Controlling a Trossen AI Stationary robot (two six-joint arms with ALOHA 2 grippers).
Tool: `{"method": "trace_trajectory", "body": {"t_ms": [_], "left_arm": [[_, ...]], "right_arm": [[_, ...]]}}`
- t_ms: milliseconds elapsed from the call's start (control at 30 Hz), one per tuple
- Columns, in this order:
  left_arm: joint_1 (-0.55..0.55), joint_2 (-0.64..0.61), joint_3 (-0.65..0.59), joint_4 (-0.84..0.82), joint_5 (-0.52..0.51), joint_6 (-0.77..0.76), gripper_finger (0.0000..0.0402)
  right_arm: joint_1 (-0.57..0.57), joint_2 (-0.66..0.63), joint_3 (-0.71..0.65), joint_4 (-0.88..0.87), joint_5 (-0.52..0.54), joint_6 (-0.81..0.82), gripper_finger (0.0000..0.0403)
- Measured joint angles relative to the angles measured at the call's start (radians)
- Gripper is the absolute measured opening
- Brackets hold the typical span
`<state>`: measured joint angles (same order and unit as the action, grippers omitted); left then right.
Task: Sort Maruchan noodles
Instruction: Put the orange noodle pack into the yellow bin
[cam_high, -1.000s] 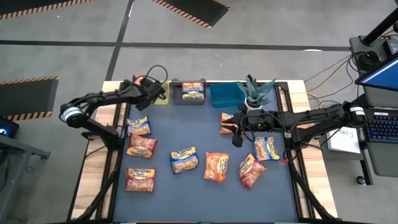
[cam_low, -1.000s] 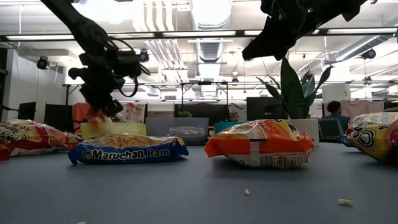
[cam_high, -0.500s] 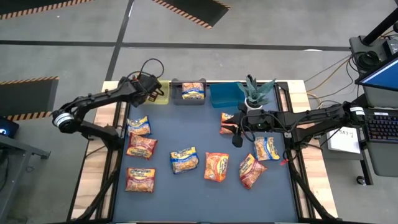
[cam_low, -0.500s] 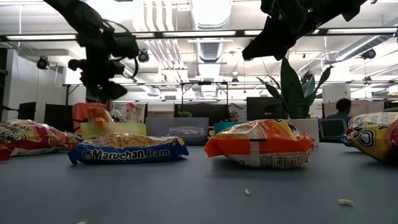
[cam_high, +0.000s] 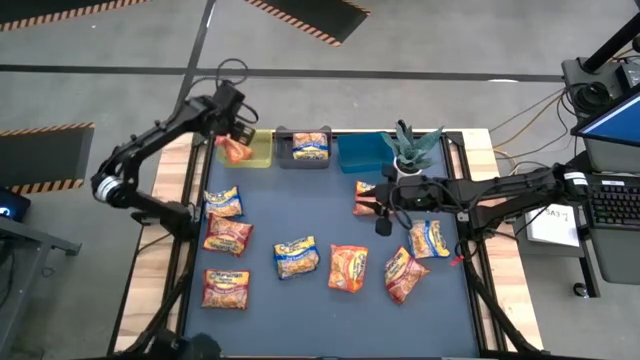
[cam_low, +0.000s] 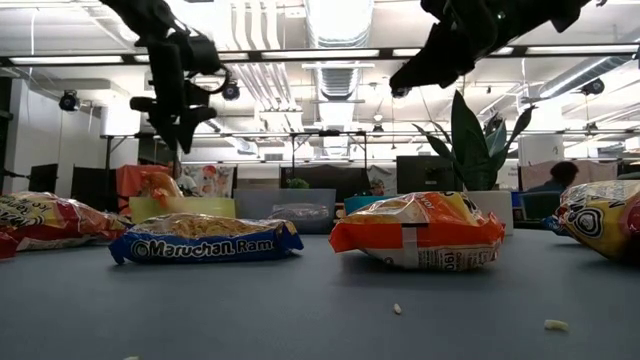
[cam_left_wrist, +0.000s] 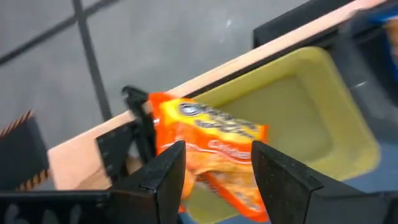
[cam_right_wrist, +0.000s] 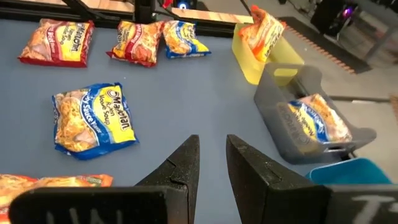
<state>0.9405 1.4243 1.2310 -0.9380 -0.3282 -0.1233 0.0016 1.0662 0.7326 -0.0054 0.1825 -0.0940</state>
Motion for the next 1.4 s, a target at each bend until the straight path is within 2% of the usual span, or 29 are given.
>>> {"method": "trace_trajectory", "body": {"t_ms": [267,567,733,933,1167,1400], "left_arm": [[0.146,0.173,0.131,-0.161,0.256,0.087,0.0201],[0.183,0.263,0.199,-0.216,0.22,0.06,0.0275],[0.2,0.294,0.194,-0.214,0.215,0.06,0.0296],[0.198,0.288,0.195,-0.212,0.219,0.054,0.0297],[0.198,0.29,0.194,-0.197,0.21,0.029,0.0281],[0.194,0.291,0.178,-0.159,0.152,-0.017,0.0261]], "right_arm": [[-0.028,-0.026,0.031,-0.006,-0.003,-0.086,0.0068],[-0.029,-0.038,0.031,-0.076,-0.007,-0.103,0.0068],[-0.029,-0.038,0.031,-0.075,-0.007,-0.106,0.0068],[-0.029,-0.038,0.031,-0.077,-0.007,-0.105,0.0068],[-0.029,-0.038,0.031,-0.076,-0.007,-0.099,0.0068],[-0.029,-0.038,0.031,-0.076,-0.007,-0.088,0.0068]]}}
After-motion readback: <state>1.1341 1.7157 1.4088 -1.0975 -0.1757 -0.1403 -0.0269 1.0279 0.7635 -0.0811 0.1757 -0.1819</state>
